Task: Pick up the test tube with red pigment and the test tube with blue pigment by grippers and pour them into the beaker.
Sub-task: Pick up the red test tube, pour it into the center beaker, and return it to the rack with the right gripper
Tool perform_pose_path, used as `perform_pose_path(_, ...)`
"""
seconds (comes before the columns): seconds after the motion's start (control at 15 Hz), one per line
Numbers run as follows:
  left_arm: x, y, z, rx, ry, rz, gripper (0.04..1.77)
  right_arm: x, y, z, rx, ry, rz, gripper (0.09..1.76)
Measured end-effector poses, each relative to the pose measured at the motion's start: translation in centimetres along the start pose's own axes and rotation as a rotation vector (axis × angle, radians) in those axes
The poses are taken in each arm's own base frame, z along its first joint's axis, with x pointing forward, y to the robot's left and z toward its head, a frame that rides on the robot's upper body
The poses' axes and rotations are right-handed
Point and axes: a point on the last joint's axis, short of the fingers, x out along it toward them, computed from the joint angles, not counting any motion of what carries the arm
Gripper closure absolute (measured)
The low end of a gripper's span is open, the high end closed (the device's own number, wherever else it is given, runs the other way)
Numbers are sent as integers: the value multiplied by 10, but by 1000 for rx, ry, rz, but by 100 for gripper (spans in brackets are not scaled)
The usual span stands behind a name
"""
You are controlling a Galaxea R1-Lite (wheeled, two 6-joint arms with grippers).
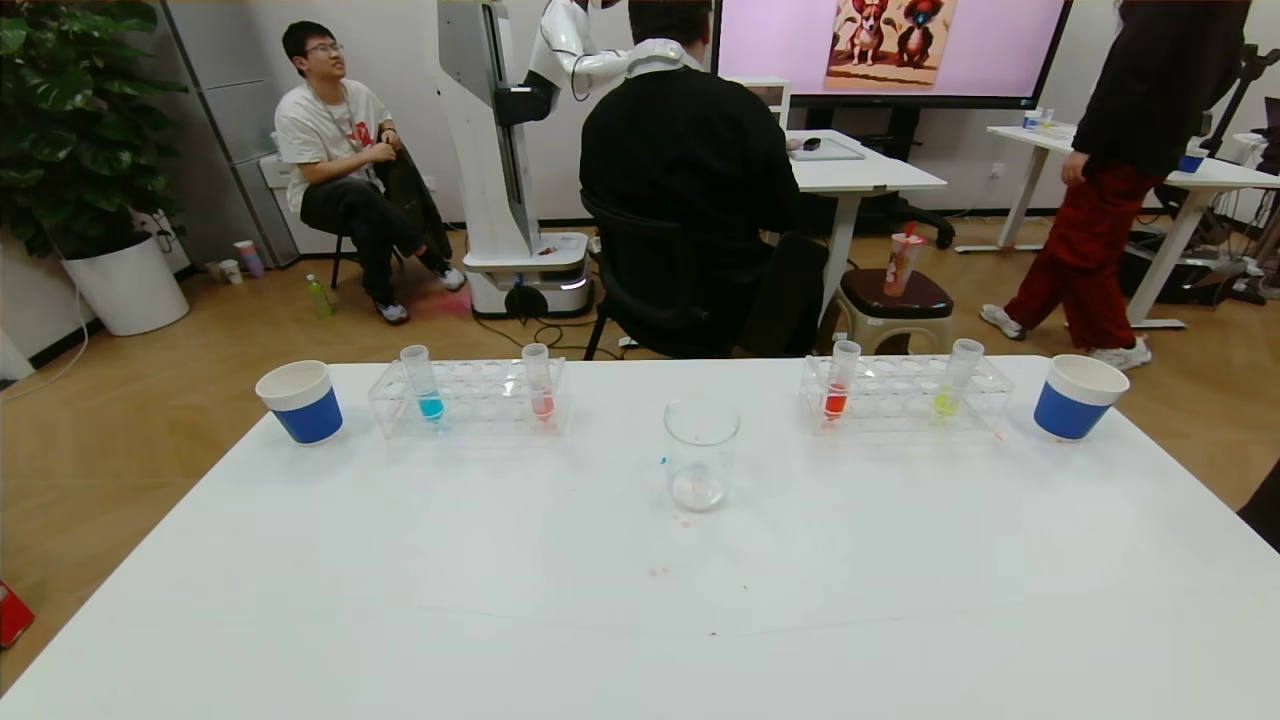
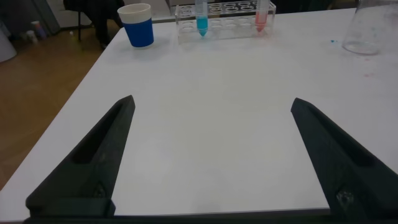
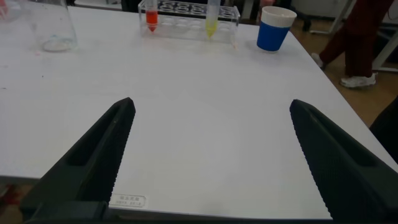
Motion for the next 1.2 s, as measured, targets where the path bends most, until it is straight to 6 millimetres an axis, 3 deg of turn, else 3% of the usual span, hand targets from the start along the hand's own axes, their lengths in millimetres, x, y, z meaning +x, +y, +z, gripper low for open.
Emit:
perform_pose_path(0.4, 0, 0, 0, 0, 0, 0, 6, 0, 0, 1, 48, -2, -13, 11)
perform_pose_path(0.47, 0, 0, 0, -8, 0, 1, 6, -3, -1, 11, 14, -25, -15, 11)
perform_pose_path(0.53, 0, 0, 0, -5, 0, 2, 6, -12, -3, 45, 4, -144, -15, 11)
perform_pose_path(0.6, 0, 0, 0, -1, 0, 0, 6, -8, -4, 62, 3, -126, -11, 11)
perform_pose_path(0.87, 0, 0, 0, 0, 0, 0, 6, 24, -7, 112, 4, -147, 4, 11)
perform_pose_path(1.2, 0, 0, 0, 0, 0, 1, 6, 75, -8, 131, 8, -64, 16, 11)
